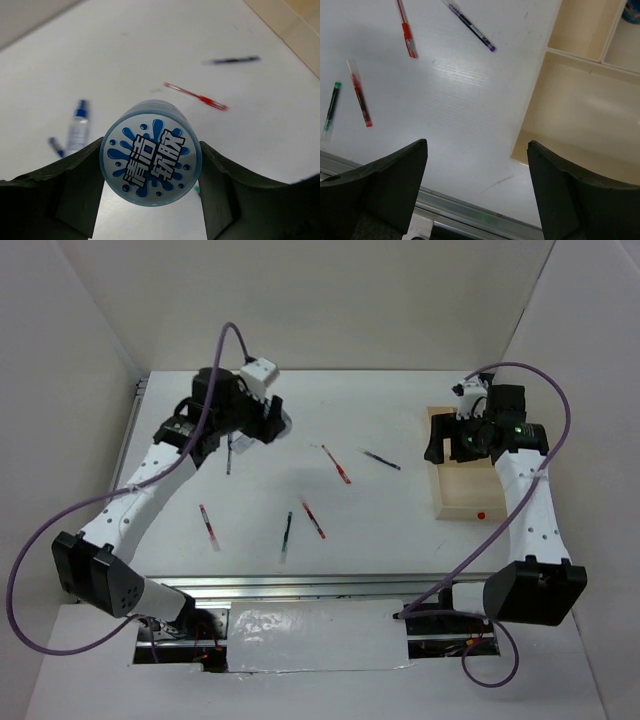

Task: Sort the stationery into containers
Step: Pick up the stationery from the center of the board, then place the stationery at the center of the board.

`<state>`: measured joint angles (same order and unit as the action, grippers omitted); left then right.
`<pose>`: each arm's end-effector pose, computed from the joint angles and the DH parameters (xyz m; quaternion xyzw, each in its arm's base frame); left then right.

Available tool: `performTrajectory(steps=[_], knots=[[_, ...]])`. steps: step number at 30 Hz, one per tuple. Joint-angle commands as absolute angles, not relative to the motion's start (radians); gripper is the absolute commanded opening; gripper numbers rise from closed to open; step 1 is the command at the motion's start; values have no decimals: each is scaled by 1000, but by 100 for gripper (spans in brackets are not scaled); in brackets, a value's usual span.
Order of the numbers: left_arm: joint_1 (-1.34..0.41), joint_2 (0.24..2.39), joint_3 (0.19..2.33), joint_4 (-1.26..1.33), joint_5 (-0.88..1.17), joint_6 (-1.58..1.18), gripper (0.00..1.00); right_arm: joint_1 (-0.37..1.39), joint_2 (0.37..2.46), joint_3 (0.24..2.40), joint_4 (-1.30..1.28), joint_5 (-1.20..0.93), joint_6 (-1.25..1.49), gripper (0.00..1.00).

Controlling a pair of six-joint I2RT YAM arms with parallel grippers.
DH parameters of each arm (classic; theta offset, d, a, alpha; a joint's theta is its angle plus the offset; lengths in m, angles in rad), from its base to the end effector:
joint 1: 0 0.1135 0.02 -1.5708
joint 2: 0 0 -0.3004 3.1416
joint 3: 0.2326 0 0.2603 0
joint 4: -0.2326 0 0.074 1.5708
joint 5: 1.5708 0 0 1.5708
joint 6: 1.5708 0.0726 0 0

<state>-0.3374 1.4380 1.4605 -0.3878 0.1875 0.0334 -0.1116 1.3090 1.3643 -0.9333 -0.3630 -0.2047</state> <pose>0.3426 -0.1345 0.4250 0.2034 0.7963 -0.1617 0.5462 0.2836 -0.0058 0.3684 -0.1043 0.9213 0.1151 0.3565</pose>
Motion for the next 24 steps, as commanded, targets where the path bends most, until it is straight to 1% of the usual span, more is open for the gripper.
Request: performTrajectory(steps=[1,3,5,6,7,9,12,14,19,20,23,24], knots=[[-451,1460,1338,-388,256,-96,33,-164,1224,1319,-974,-371,-219,87],[-515,1494,1307,-364,290,-109,33,-178,1198,1269,-976,-367,-225,87],[-570,1558,1340,-388,214,-89,32,-196,1161,1218,-979,-361,-229,87],[-647,1580,1353,-399,180,-62,31,-204,1151,1201,-977,-360,-232,87],[-687,1610,1361,-391,128,-51,30,-213,1128,1183,-974,-359,-233,87],[-811,1635,1370,-364,94,-32,30,-218,1103,1141,-970,-347,-235,87],[-938,1718,1403,-331,45,-18,30,-229,1075,1120,-985,-345,-244,87],[-986,1769,1405,-295,41,-26,29,-233,1068,1124,-1005,-344,-248,87],[-999,1842,1365,-223,97,-80,30,-242,1043,1146,-1026,-328,-271,87],[-997,1847,1356,-201,103,-89,31,-244,1043,1150,-1037,-330,-275,87],[-999,1851,1318,-152,98,-92,44,-245,1038,1147,-1046,-347,-282,87],[-999,1855,1310,-140,94,-89,53,-245,1034,1144,-1046,-350,-281,87]])
